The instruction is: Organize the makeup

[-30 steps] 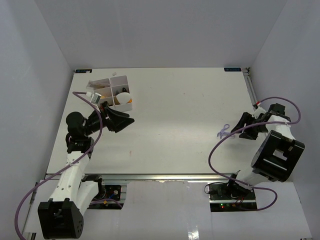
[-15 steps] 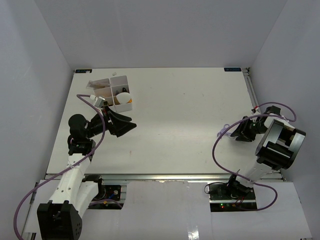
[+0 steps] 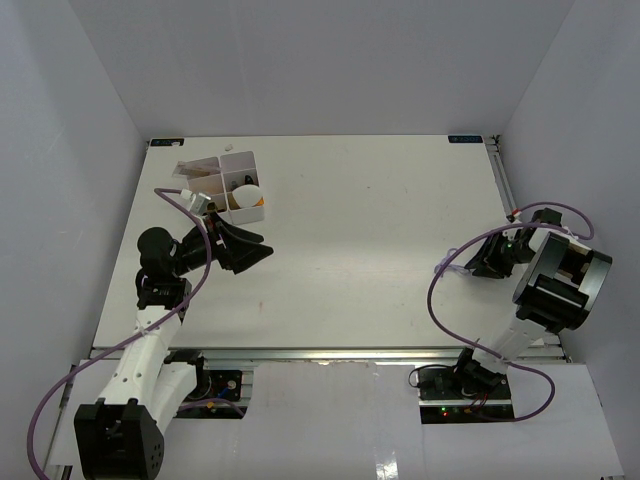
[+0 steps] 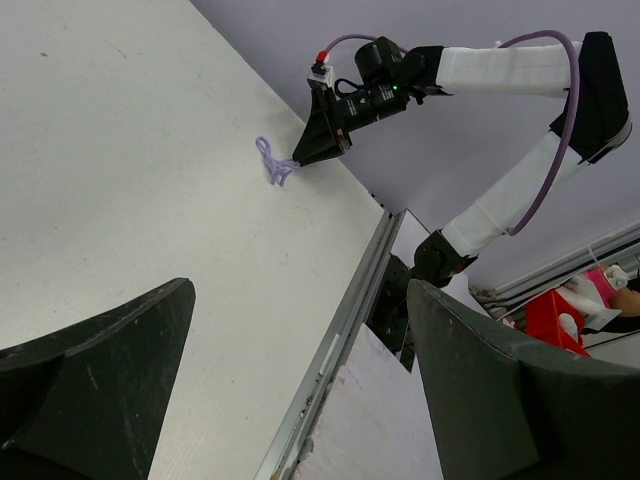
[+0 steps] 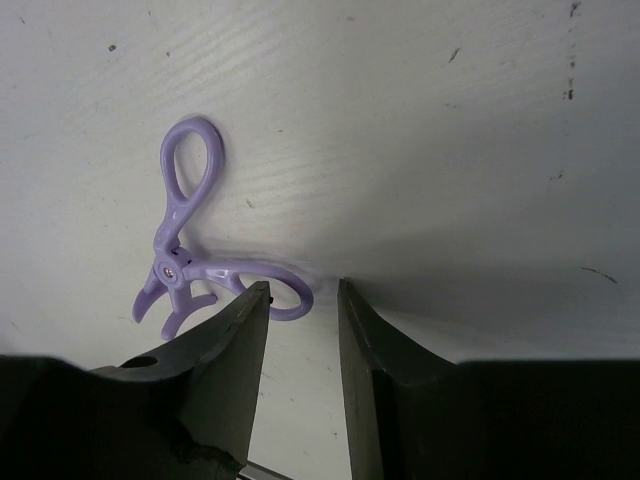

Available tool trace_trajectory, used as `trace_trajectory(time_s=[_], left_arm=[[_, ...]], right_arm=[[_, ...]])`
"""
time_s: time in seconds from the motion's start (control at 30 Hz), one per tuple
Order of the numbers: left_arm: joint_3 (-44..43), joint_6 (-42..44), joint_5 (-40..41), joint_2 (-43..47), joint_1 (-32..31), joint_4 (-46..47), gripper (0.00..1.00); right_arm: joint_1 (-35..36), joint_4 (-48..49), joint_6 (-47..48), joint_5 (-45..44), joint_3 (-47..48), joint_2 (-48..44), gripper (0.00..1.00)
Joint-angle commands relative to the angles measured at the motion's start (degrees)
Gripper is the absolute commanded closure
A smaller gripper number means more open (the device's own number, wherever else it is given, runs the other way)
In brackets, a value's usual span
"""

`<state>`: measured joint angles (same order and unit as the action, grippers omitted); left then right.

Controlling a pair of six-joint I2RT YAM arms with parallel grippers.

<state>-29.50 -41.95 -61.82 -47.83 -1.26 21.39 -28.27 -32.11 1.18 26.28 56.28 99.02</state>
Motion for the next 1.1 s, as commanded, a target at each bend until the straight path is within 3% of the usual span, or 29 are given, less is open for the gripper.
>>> trace_trajectory(time_s=[0.0, 0.67, 1.07], left_arm=[[0.4, 1.4, -0.7, 0.1, -0.1, 0.5, 0.02], [0.1, 1.6, -0.7, 0.2, -0.1, 0.2, 0.02], [0.1, 1.7, -0.8, 0.5, -0.1, 0.1, 0.02]], right_arm=[[0.1, 1.4, -0.3, -0.4, 1.2, 1.8, 0.6], [5.8, 0.9, 2.5, -13.5, -1.2, -2.0, 0.64], [6.2, 0.3, 4.2, -13.4, -2.6, -4.9, 0.65]])
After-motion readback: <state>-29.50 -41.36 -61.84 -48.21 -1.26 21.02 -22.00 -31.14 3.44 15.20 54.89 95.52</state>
